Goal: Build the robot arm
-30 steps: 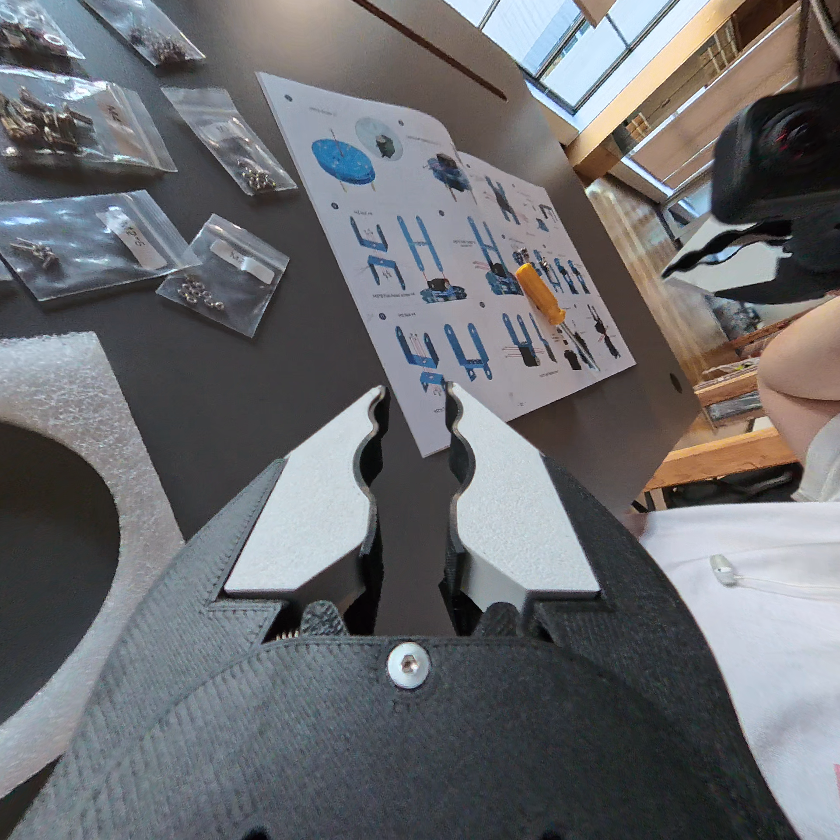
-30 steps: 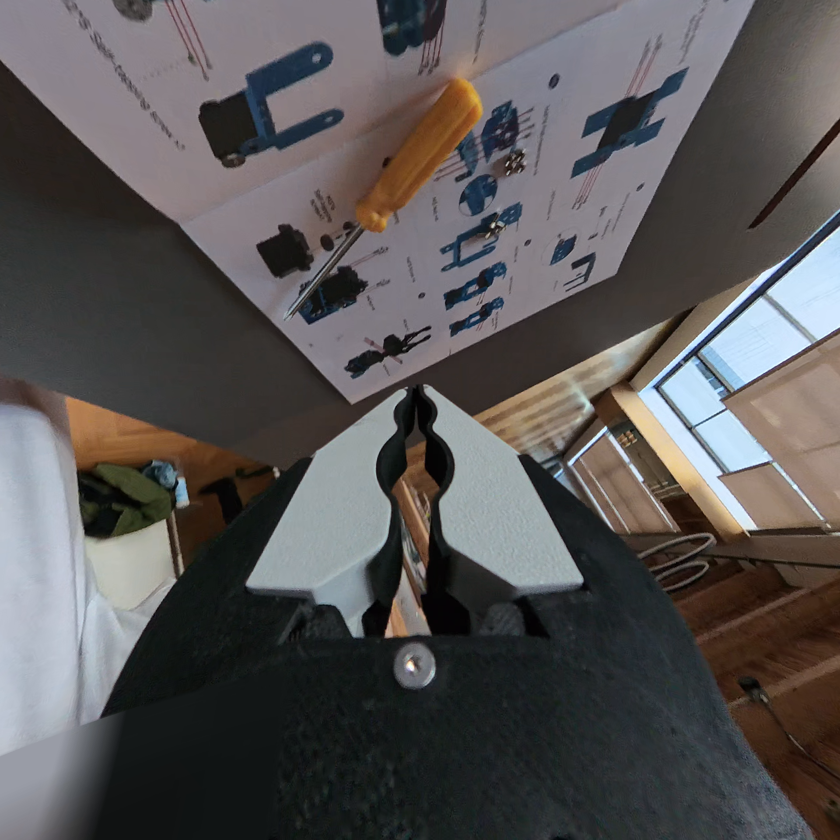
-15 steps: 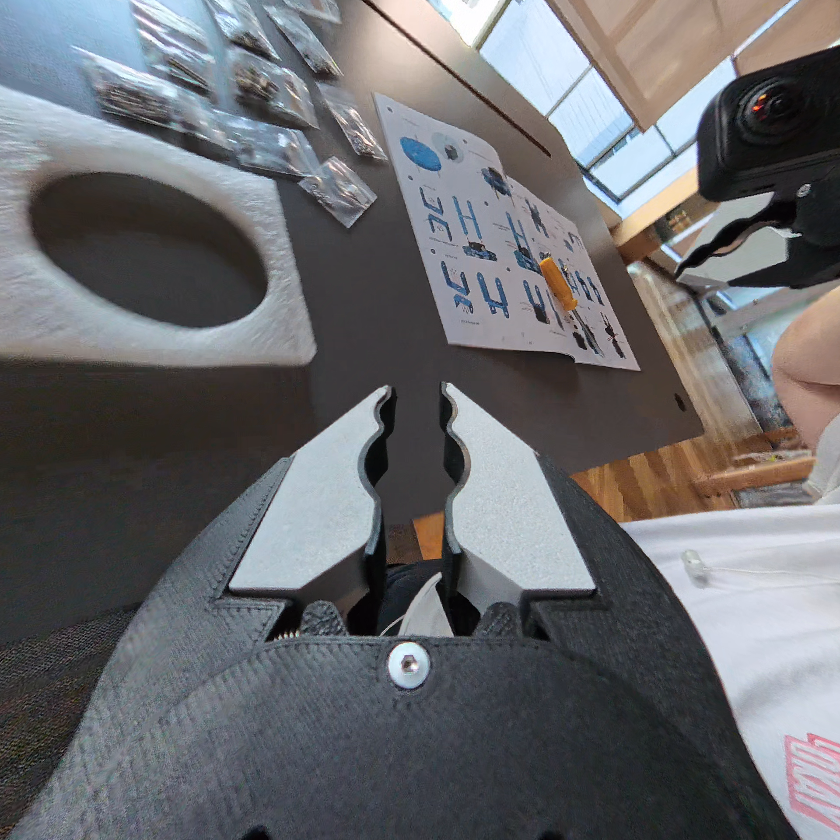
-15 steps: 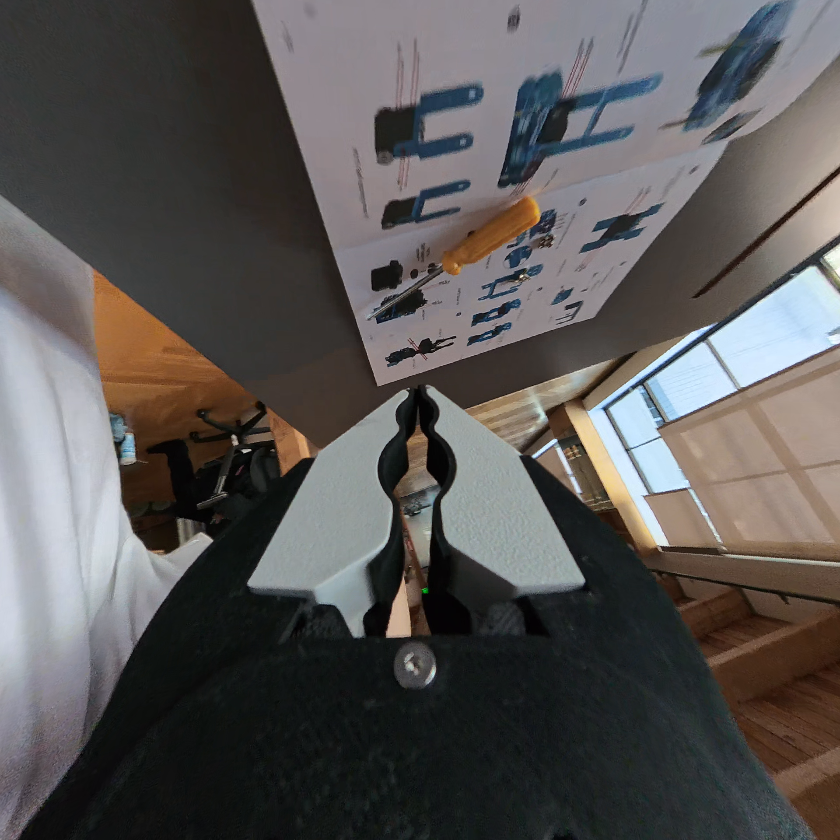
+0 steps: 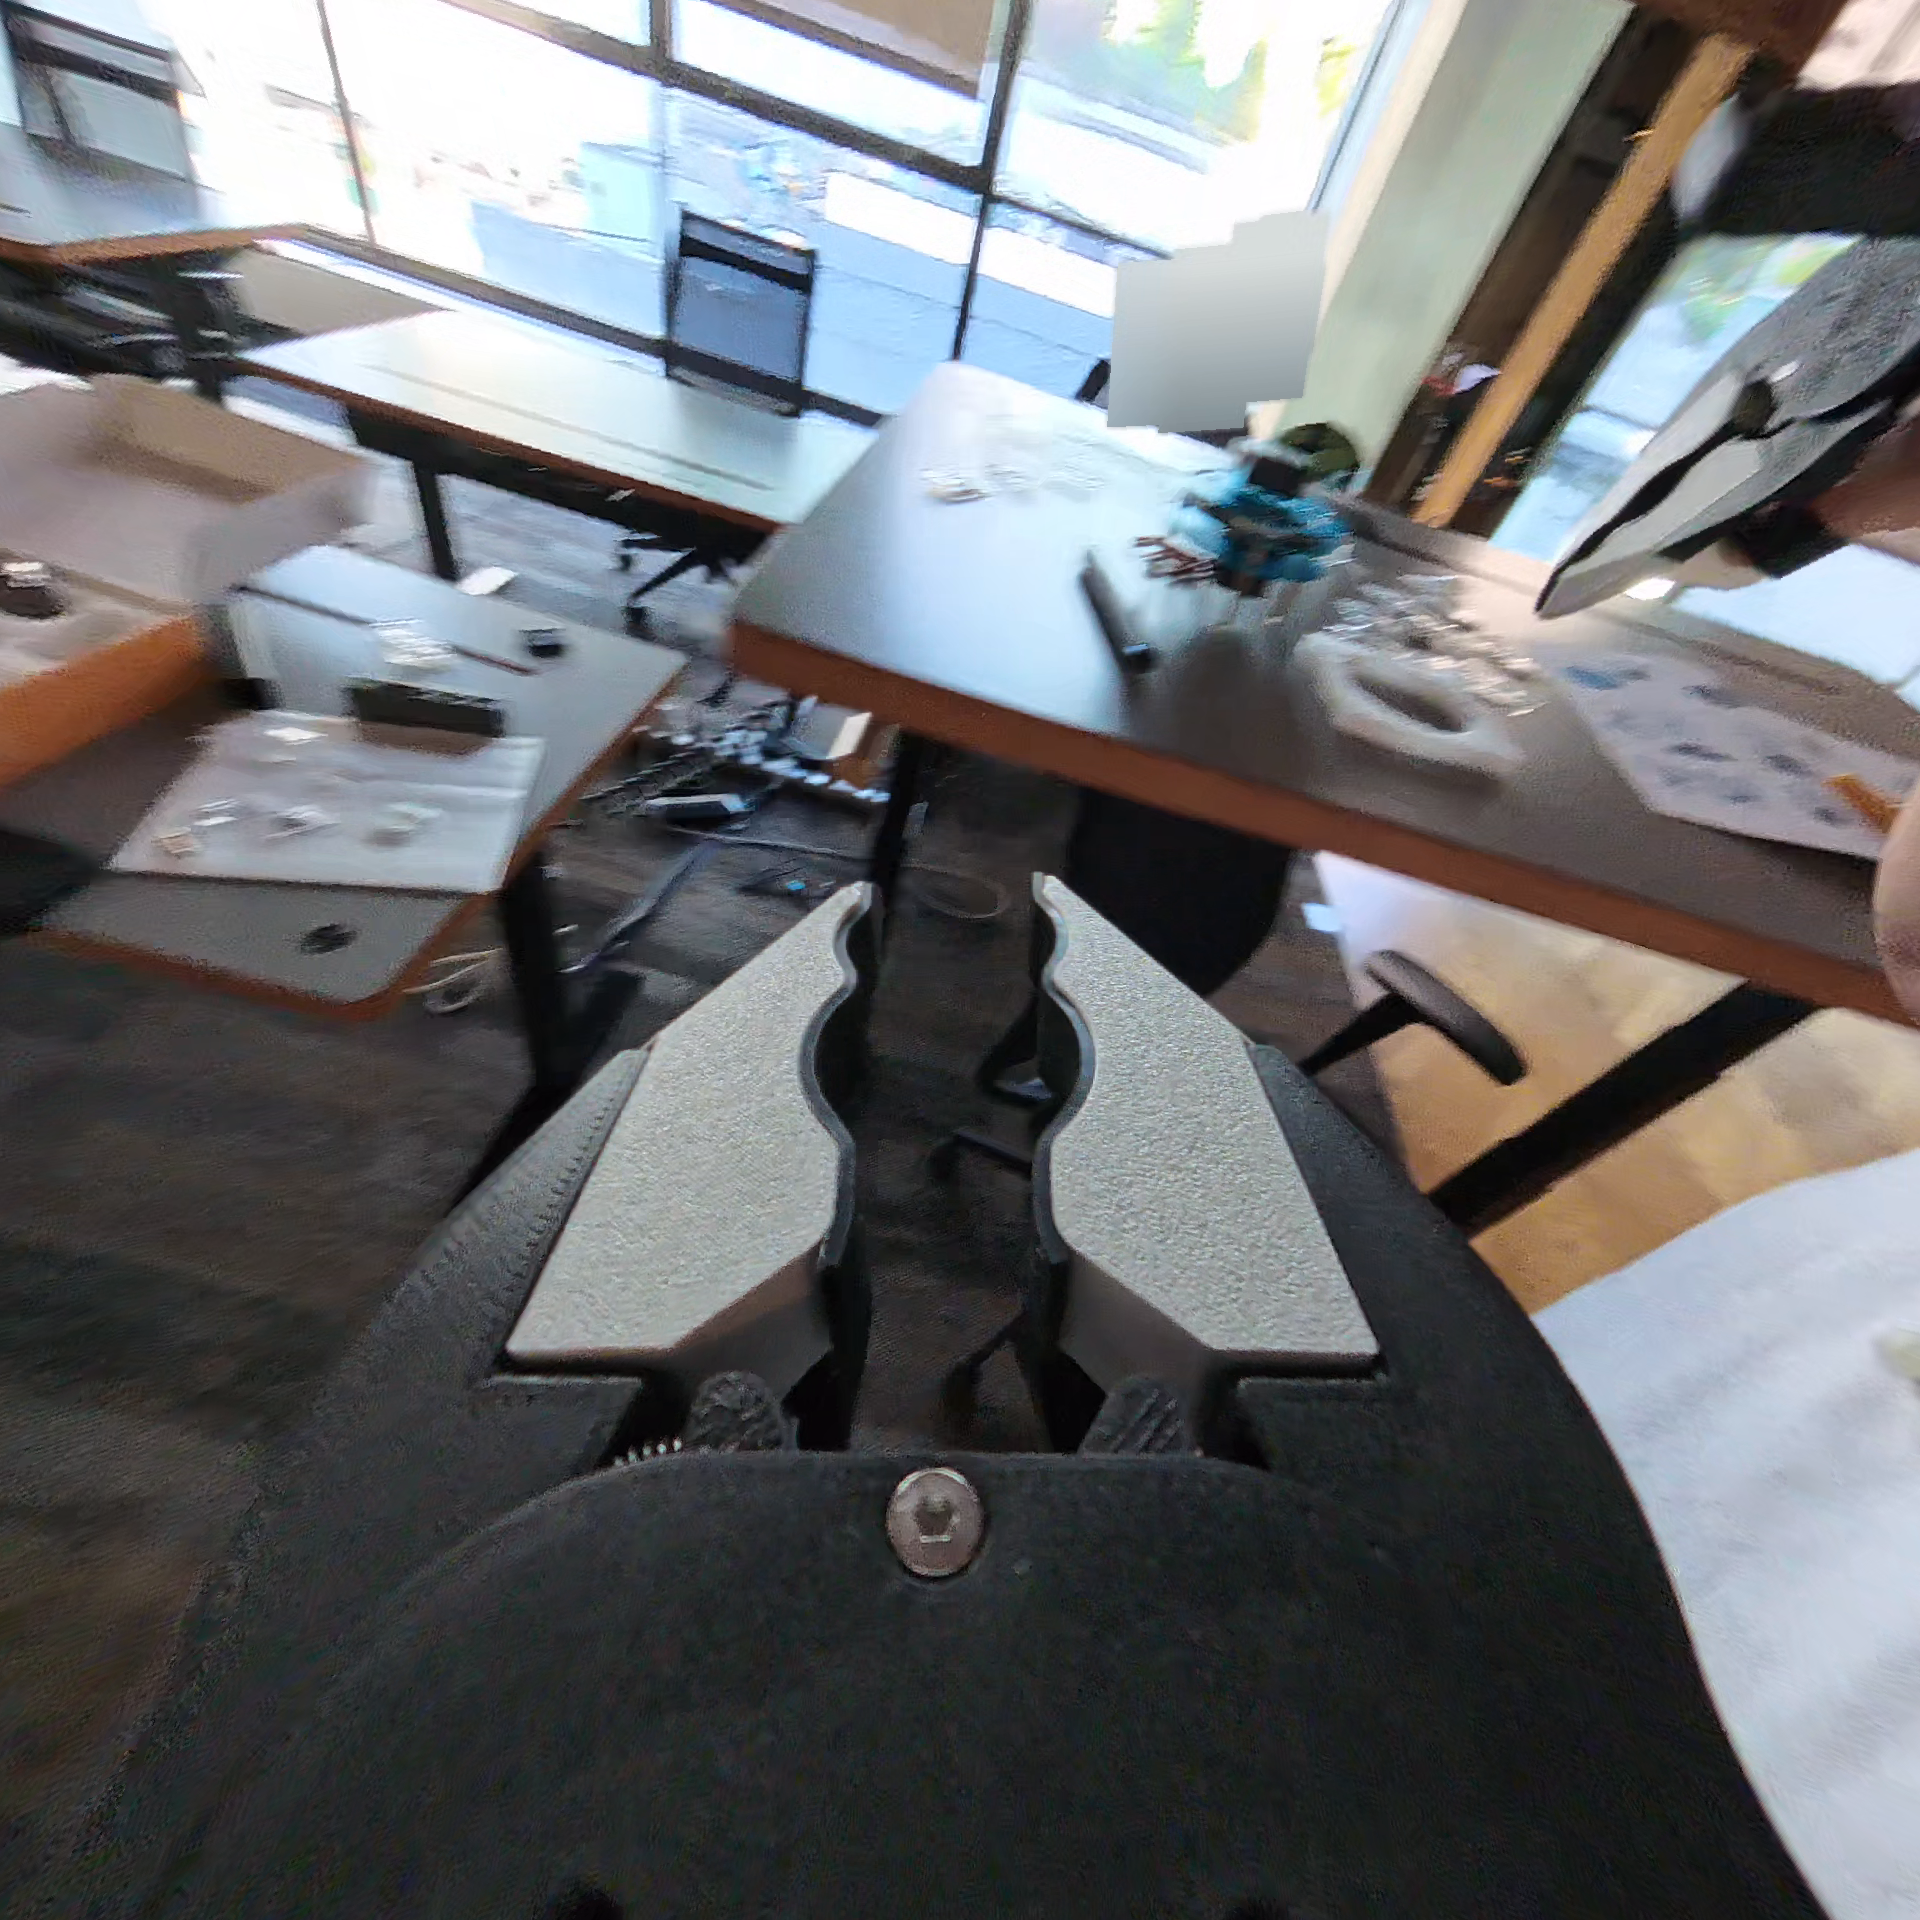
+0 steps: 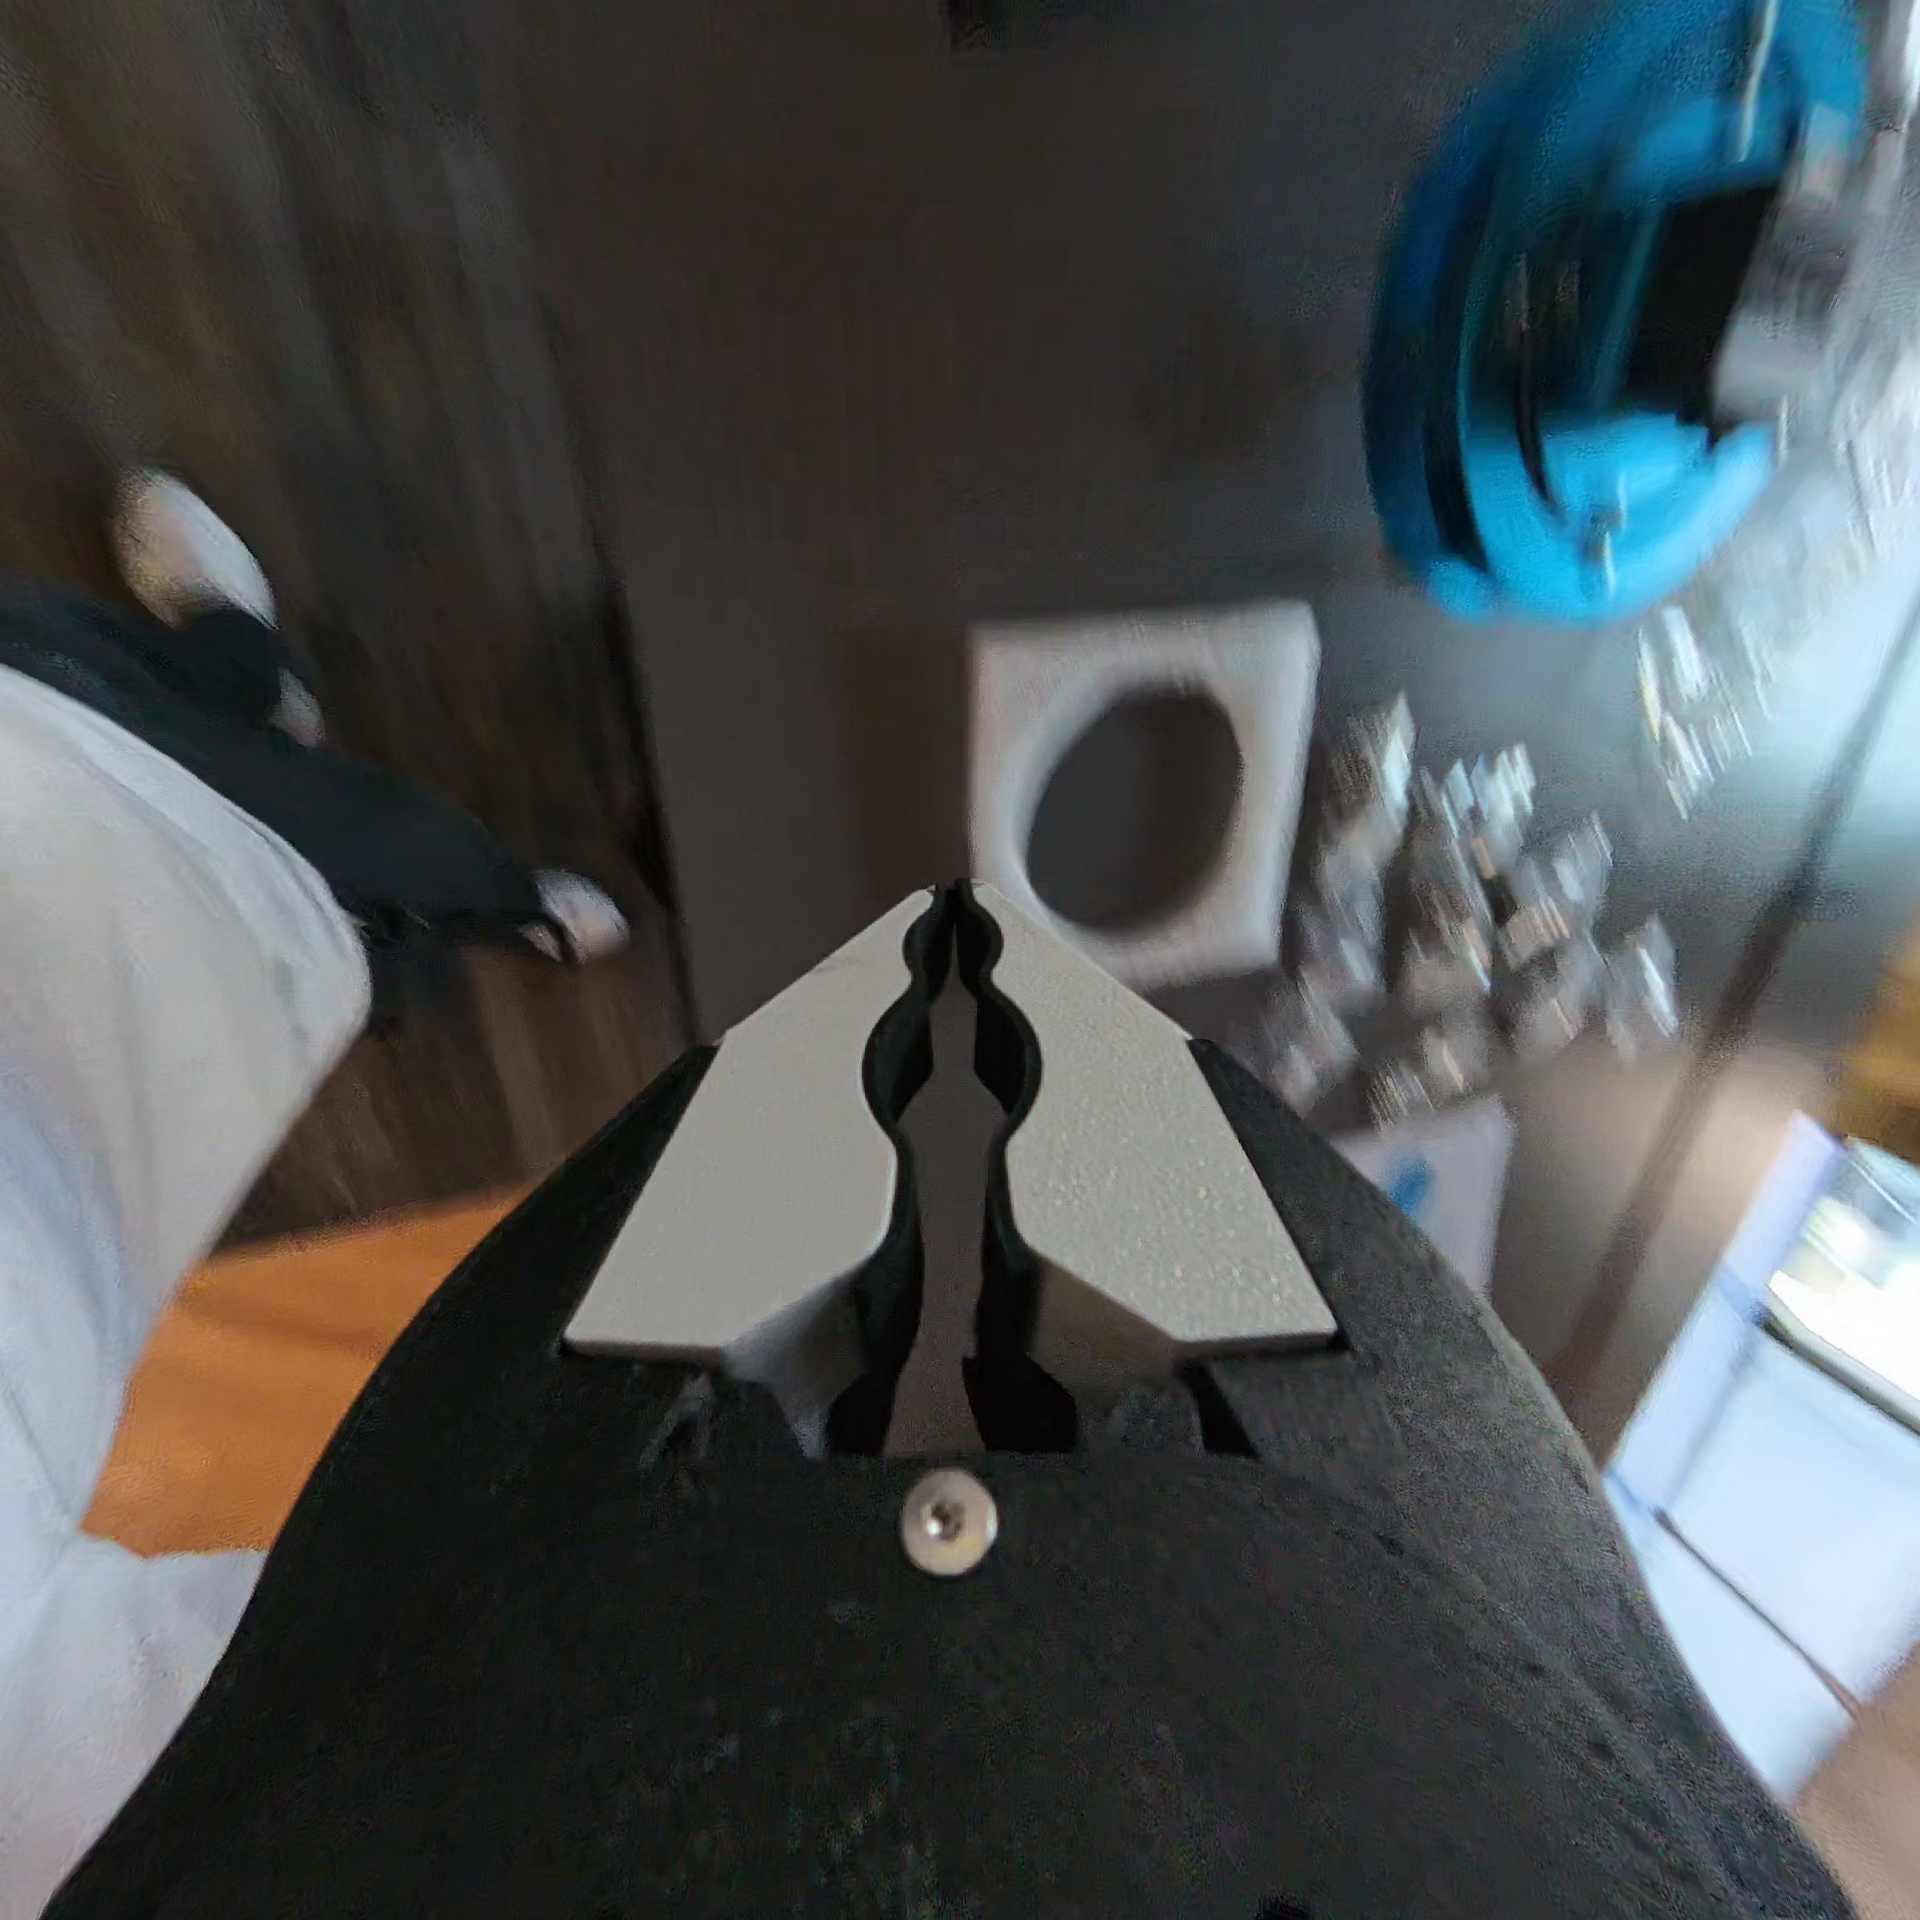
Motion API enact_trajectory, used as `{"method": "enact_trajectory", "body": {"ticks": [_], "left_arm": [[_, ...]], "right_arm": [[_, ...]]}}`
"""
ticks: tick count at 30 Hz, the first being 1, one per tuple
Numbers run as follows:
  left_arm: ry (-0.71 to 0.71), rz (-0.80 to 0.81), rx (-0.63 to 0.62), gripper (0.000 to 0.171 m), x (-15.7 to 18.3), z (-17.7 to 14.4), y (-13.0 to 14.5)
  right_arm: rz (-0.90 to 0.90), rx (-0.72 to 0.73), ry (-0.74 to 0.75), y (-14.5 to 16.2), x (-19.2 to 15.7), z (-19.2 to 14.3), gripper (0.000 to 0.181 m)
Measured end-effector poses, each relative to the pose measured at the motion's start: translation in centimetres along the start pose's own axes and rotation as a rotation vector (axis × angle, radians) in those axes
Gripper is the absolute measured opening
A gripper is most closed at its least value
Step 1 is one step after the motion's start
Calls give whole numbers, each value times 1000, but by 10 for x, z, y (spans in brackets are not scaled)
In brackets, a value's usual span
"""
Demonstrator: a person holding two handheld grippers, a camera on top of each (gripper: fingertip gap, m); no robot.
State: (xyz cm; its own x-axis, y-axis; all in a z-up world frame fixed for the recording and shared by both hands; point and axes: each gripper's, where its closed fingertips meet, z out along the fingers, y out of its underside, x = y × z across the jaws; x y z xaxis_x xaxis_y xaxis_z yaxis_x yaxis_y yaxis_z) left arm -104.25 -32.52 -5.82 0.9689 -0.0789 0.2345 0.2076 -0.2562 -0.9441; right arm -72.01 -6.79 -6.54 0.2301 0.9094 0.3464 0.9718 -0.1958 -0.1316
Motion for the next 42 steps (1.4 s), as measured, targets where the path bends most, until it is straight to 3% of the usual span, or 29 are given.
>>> {"method": "enact_trajectory", "body": {"ticks": [3,6,8,13,16,20,23,26,32,37,42], "left_arm": [[-112,2,-70,31,-74,-51,10],[-227,42,-47,35,-144,-83,7],[-253,48,-3,37,-188,-85,-3],[-245,-16,90,41,-298,-47,-39],[-284,-23,111,43,-366,-24,-62],[-369,-70,163,43,-450,-9,-88],[-374,-129,139,43,-500,1,-93],[-468,-119,84,44,-556,-5,-88],[-535,-98,37,44,-690,-17,-73],[-411,-57,7,43,-815,1,-97],[-253,64,-78,44,-926,49,-146]], "right_arm": [[84,398,-137,-106,-36,-2,0],[148,806,-311,-216,-75,-27,0],[119,1038,-353,-287,-95,-47,2],[89,1288,-390,-456,-116,-41,26],[70,1352,-498,-542,-126,-20,46],[51,1415,-438,-649,-105,21,58],[65,1402,-498,-723,-88,50,63],[58,1360,-444,-787,-67,81,61],[57,1273,-272,-902,-45,158,50],[99,1228,-151,-983,-41,211,41],[215,1303,-104,-1048,-22,200,37]]}}
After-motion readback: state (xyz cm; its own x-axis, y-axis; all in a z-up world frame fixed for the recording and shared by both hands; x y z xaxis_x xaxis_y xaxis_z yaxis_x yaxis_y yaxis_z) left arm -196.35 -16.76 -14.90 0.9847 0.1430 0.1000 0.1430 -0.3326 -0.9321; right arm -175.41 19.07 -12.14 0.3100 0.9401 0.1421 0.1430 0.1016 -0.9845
